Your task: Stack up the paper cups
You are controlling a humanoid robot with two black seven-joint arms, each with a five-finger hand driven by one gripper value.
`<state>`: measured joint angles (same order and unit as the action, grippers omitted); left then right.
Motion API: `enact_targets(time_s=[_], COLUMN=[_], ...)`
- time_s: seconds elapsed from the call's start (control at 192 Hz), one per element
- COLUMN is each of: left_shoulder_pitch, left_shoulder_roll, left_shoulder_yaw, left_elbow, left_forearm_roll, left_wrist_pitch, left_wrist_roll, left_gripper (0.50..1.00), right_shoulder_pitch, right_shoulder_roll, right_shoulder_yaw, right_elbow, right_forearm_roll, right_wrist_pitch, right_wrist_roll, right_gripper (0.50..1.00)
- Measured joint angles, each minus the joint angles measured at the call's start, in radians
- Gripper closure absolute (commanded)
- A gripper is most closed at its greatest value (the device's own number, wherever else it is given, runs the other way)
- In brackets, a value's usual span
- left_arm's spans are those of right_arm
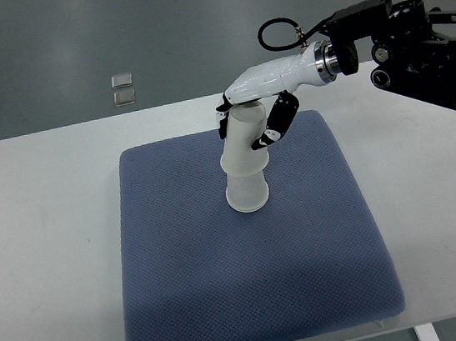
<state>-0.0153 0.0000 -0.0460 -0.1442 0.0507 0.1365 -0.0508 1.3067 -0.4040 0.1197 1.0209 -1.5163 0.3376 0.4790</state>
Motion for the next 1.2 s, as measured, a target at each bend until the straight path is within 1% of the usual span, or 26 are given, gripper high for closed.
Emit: enact_targets(time_s=[0.005,0.01,0.016,0.021,0.026,0.031,0.037,0.042,0.047,0.052,0.057,0.063,0.068,0.073,0.078,0.084,0.089,0.094,0.099,0.104,0.11,0.115,0.136,0.23,0.96,1.2], left_shoulder_pitch=[0.0,0.0,0.0,0.0,0.0,0.0,0.0,0.0,0.0,0.0,0.0,0.0,0.0,0.0,0.0,0.0,0.0,0.0,0.0,0.0,0.0,0.0,0.0,0.0,0.0,0.0], left_shoulder_roll=[0.0,0.0,0.0,0.0,0.0,0.0,0.0,0.0,0.0,0.0,0.0,0.0,0.0,0.0,0.0,0.0,0.0,0.0,0.0,0.0,0.0,0.0,0.0,0.0,0.0,0.0], left_shoulder_yaw=[0.0,0.0,0.0,0.0,0.0,0.0,0.0,0.0,0.0,0.0,0.0,0.0,0.0,0.0,0.0,0.0,0.0,0.0,0.0,0.0,0.0,0.0,0.0,0.0,0.0,0.0], left_elbow=[0.0,0.0,0.0,0.0,0.0,0.0,0.0,0.0,0.0,0.0,0.0,0.0,0.0,0.0,0.0,0.0,0.0,0.0,0.0,0.0,0.0,0.0,0.0,0.0,0.0,0.0], left_forearm_roll=[0.0,0.0,0.0,0.0,0.0,0.0,0.0,0.0,0.0,0.0,0.0,0.0,0.0,0.0,0.0,0.0,0.0,0.0,0.0,0.0,0.0,0.0,0.0,0.0,0.0,0.0], left_wrist_pitch=[0.0,0.0,0.0,0.0,0.0,0.0,0.0,0.0,0.0,0.0,0.0,0.0,0.0,0.0,0.0,0.0,0.0,0.0,0.0,0.0,0.0,0.0,0.0,0.0,0.0,0.0], left_wrist_roll=[0.0,0.0,0.0,0.0,0.0,0.0,0.0,0.0,0.0,0.0,0.0,0.0,0.0,0.0,0.0,0.0,0.0,0.0,0.0,0.0,0.0,0.0,0.0,0.0,0.0,0.0], left_gripper=[0.5,0.5,0.5,0.5,0.5,0.5,0.5,0.5,0.5,0.5,0.5,0.5,0.5,0.5,0.5,0.5,0.5,0.5,0.5,0.5,0.5,0.5,0.5,0.5,0.5,0.5], right_shoulder_pitch=[0.0,-0.001,-0.001,-0.002,-0.002,-0.003,-0.003,-0.003,-0.004,-0.004,-0.004,-0.005,-0.005,-0.005,-0.006,-0.006,-0.006,-0.007,-0.007,-0.008,-0.008,-0.008,-0.01,-0.014,-0.008,-0.022], right_shoulder_roll=[0.0,0.001,0.001,0.001,0.001,0.001,0.002,0.002,0.002,0.002,0.002,0.002,0.002,0.003,0.003,0.003,0.003,0.003,0.003,0.003,0.003,0.003,0.003,0.004,-0.024,-0.04], right_shoulder_yaw=[0.0,0.0,0.0,0.0,0.0,0.0,0.0,0.0,0.0,0.0,0.0,0.0,0.0,0.0,0.0,0.0,0.0,0.0,0.0,0.0,0.0,0.001,0.002,0.004,0.01,0.142], right_elbow=[0.0,0.0,0.0,0.0,0.0,0.0,0.0,0.0,0.0,0.0,0.0,-0.001,-0.001,-0.001,-0.001,-0.001,-0.001,-0.001,-0.001,-0.001,-0.001,-0.001,-0.001,0.001,0.016,-0.043], right_forearm_roll=[0.0,0.0,0.0,-0.001,-0.001,-0.001,-0.001,-0.001,-0.001,-0.001,-0.001,-0.001,-0.001,-0.001,-0.001,-0.001,-0.001,-0.001,0.0,0.0,0.0,0.0,0.002,0.013,0.022,0.077], right_wrist_pitch=[0.0,-0.001,-0.001,-0.001,-0.002,-0.002,-0.002,-0.002,-0.003,-0.003,-0.003,-0.003,-0.003,-0.004,-0.004,-0.004,-0.004,-0.004,-0.005,-0.005,-0.005,-0.005,-0.006,-0.004,-0.003,-0.007], right_wrist_roll=[0.0,0.0,0.0,0.0,0.0,0.0,0.0,0.0,0.0,0.0,0.0,0.0,0.0,0.0,0.0,0.0,0.0,0.0,0.0,0.0,0.0,0.0,0.0,0.0,0.001,0.0], right_gripper=[0.926,0.906,0.906,0.879,0.879,0.851,0.85,0.82,0.82,0.789,0.789,0.761,0.76,0.736,0.736,0.71,0.709,0.683,0.683,0.654,0.654,0.632,0.599,0.589,0.589,0.589])
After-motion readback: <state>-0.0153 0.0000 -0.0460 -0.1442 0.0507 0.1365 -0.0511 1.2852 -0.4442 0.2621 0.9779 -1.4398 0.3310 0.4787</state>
